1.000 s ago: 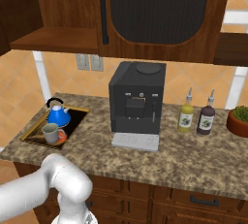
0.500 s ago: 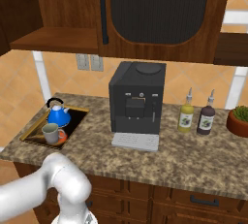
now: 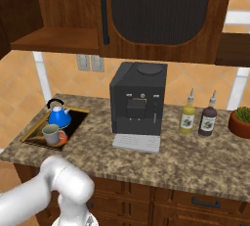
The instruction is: Pick the kettle from the counter and place it on the tray. Then pick the mug from the cabinet and place it on the tray. Then close the cabinet doors.
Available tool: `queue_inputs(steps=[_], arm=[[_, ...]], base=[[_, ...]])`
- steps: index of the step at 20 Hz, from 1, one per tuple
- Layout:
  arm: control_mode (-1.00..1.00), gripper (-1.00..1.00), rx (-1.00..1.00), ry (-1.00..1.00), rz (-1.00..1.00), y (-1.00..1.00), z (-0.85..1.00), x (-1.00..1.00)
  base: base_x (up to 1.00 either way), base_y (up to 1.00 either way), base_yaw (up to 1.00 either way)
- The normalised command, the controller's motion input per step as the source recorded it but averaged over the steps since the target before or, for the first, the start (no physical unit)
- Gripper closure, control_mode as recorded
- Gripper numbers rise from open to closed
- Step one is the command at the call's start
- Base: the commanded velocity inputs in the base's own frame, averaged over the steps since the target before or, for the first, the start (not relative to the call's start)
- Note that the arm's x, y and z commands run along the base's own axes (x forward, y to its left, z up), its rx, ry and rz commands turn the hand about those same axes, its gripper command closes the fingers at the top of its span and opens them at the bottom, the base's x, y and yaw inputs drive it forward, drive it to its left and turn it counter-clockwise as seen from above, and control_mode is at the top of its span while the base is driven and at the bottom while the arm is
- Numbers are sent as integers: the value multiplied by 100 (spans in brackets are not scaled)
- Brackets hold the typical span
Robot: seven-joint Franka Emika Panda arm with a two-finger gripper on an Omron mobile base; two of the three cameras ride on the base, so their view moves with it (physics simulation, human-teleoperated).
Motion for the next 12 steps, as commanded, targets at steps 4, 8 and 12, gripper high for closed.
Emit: queue_inputs(steps=[4,8,12], arm=[[-100,-100,0,-3,17,-84,3,0],[-100,-100,0,-3,23,-85,6,12],[-100,-100,3,-1,23,-86,22,22]], base=[[0,0,0],[0,0,0],[0,0,0]])
